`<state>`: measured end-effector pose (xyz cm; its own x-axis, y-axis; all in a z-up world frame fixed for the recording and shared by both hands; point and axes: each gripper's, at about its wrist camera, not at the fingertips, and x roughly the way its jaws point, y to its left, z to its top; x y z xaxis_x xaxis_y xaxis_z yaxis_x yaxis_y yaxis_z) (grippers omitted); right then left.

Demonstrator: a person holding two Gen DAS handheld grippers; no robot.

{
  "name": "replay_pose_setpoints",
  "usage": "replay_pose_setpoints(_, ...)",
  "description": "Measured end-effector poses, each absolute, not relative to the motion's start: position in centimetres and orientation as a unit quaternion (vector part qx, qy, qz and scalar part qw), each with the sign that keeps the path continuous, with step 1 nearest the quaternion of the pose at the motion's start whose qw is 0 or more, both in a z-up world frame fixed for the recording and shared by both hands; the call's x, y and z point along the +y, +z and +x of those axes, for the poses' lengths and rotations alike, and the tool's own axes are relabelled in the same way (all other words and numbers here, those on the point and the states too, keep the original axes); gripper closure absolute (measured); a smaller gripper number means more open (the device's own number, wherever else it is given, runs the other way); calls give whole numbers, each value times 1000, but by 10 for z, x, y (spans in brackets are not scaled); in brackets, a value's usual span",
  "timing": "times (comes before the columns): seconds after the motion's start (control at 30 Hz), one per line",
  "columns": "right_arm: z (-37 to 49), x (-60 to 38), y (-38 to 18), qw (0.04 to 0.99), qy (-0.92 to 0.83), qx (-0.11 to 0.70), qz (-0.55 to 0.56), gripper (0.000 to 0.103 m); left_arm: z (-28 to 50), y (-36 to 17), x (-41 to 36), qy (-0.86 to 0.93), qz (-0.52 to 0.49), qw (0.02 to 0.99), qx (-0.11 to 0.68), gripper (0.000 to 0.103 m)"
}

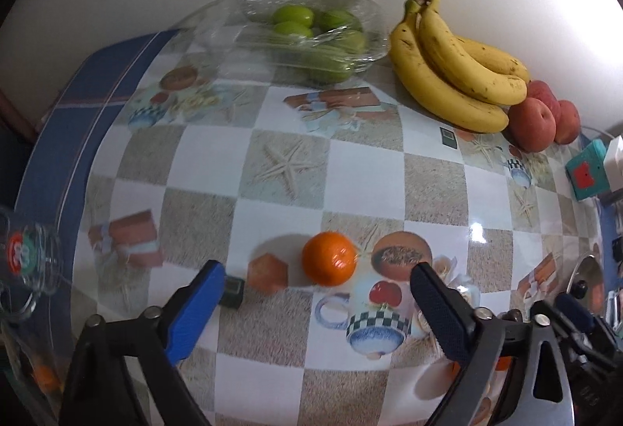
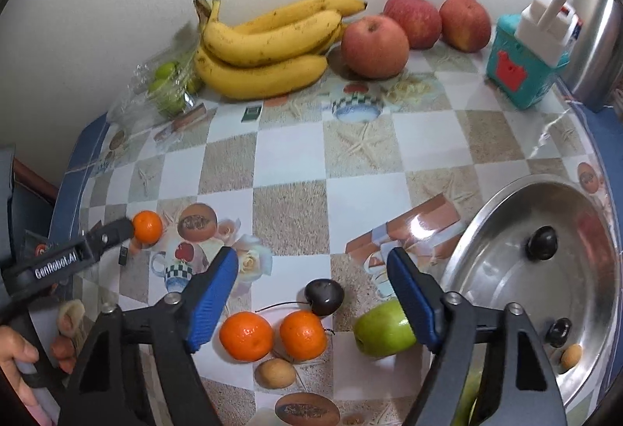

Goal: Organize fruits
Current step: 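Grasp an orange with the left gripper while the right gripper grasps a dark plum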

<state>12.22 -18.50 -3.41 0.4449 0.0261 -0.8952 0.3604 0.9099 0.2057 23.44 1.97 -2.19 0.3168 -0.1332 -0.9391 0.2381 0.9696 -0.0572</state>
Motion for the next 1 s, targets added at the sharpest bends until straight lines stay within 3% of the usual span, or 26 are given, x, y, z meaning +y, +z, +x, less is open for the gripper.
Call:
replay_pose_setpoints(0.23, 123, -187, -59, 809, -99, 545, 197, 52, 245, -36, 6, -115, 59, 798, 589, 35)
replay_pose_setpoints(0.53, 123, -188, -73, 798, -93, 557, 211, 65, 251, -52, 5, -109, 55, 790, 600, 63)
replay_pose_setpoints(0.77, 122, -191, -74, 796, -98, 557, 215, 75, 253, -53, 8, -105, 49, 792, 600, 64)
replay_pose_setpoints(1.0, 118, -193, -72, 797, -97, 555, 218, 76, 234, -44, 19, -103, 12, 798, 594, 64)
